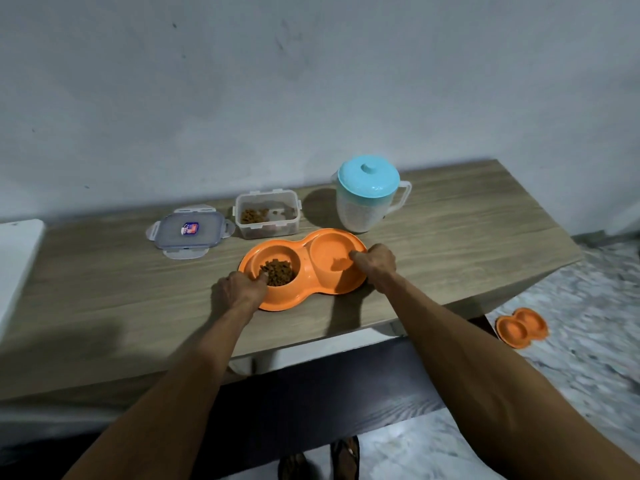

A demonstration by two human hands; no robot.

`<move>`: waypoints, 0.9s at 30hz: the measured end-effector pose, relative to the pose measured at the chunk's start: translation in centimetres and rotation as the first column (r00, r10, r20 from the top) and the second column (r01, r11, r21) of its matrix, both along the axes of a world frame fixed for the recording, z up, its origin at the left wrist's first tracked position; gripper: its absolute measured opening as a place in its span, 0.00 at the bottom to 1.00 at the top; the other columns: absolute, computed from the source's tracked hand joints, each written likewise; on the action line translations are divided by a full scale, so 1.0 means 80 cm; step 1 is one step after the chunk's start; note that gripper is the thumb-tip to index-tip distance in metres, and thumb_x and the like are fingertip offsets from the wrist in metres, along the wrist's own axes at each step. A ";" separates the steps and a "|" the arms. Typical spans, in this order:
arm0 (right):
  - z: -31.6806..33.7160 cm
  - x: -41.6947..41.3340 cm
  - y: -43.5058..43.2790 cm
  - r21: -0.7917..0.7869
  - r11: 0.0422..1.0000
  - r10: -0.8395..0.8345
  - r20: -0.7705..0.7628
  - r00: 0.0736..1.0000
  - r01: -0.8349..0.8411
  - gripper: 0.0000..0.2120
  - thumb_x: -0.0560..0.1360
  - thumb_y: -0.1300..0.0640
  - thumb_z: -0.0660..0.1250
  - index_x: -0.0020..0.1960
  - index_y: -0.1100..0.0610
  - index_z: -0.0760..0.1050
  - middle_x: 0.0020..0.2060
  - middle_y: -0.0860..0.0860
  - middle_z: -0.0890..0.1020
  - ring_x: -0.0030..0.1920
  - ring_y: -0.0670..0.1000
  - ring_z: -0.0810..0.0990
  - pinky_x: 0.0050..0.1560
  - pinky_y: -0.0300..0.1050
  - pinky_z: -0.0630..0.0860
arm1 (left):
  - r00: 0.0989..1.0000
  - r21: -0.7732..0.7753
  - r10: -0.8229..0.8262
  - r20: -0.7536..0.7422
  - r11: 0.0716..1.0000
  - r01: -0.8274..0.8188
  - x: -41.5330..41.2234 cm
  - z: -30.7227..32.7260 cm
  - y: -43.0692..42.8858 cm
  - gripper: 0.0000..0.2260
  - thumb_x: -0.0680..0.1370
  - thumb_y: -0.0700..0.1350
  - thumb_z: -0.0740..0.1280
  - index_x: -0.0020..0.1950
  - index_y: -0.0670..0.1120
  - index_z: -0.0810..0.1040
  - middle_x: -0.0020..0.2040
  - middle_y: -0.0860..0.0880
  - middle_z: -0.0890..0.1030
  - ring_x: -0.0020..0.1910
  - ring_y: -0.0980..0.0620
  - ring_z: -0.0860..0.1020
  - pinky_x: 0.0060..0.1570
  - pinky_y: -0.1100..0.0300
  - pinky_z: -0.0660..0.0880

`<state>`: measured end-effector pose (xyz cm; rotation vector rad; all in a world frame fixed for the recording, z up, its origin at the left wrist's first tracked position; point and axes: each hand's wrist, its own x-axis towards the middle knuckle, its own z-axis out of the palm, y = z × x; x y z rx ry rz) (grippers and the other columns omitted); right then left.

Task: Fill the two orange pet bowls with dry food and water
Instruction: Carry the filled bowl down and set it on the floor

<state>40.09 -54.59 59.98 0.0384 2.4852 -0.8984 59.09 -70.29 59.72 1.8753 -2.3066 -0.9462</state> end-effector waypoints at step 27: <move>0.068 -0.004 0.281 -0.188 0.902 -0.407 -0.079 0.910 0.388 0.17 0.70 0.49 0.73 0.49 0.63 0.81 0.46 0.59 0.83 0.44 0.59 0.83 0.37 0.52 0.84 | 0.932 0.175 -0.204 -0.301 0.949 0.264 -0.115 0.017 0.176 0.24 0.68 0.57 0.73 0.51 0.38 0.81 0.54 0.36 0.79 0.49 0.37 0.81 0.51 0.47 0.80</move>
